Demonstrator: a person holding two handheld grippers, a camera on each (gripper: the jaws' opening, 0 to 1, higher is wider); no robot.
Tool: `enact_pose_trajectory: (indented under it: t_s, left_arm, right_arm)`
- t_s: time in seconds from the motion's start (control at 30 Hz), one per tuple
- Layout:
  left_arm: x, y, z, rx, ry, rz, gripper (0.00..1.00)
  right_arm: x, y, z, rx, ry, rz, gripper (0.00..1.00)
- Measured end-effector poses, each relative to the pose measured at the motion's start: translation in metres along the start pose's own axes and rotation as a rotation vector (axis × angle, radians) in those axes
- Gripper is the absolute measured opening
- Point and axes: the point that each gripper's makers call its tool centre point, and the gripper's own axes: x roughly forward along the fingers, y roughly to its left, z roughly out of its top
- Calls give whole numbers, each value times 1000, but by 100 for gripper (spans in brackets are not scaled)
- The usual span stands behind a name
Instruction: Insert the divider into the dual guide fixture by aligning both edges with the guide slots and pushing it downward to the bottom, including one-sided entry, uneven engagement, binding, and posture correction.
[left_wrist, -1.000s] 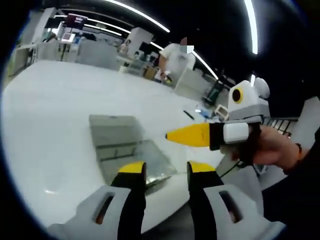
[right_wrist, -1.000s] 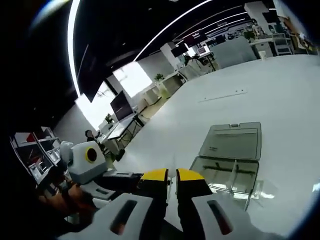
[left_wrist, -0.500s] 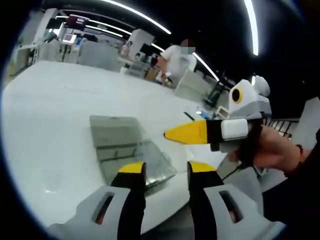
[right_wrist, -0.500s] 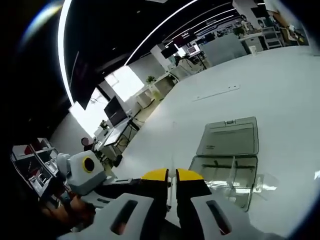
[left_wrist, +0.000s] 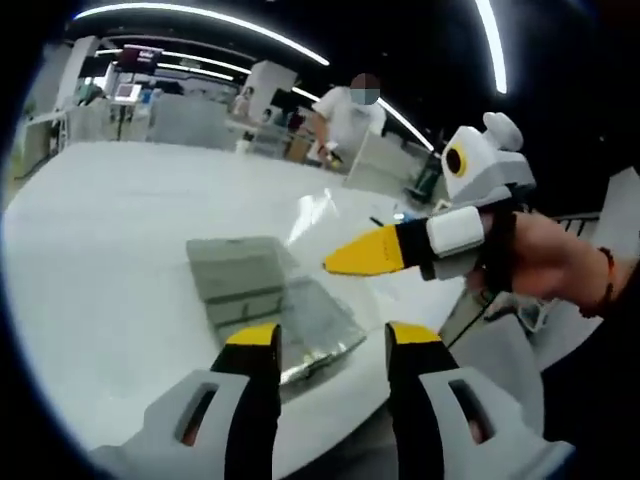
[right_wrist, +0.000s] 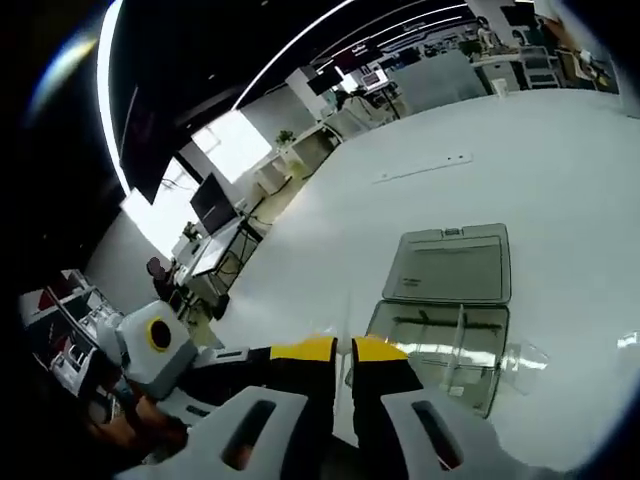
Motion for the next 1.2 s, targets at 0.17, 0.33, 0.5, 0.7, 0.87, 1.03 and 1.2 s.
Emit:
enact_pose_trajectory:
  t_s: [0.17,0.33,0.5,0.7,0.87,1.03,1.2]
  left_arm:
    - [-10,4,-2,2,-17,-8,44]
    - [-18,9,-1,48,-9,-6,46]
    - [-23,17,1,87,-11,-6,49]
    - [-25,25,-6,115,8,-19,56]
    - [-28,29,-5,164,19,-22,60]
    - [-24,34,-7,198,37,-34,63]
    - [-20,34,-11,202,50,-69,66]
  right_arm:
    - [3,-7,-2,38,19,-40,0]
    - [8,-12,-2,106,24,-59,0]
    - [15,-20,-8,149,50,-81,0]
    - [19,-28,-11,192,80,-131,0]
    - [22,-33,-11,203,113,-160,0]
    - [26,-37,-15,171,162,-181,0]
    - [31,-42,-19,163,176,-215,0]
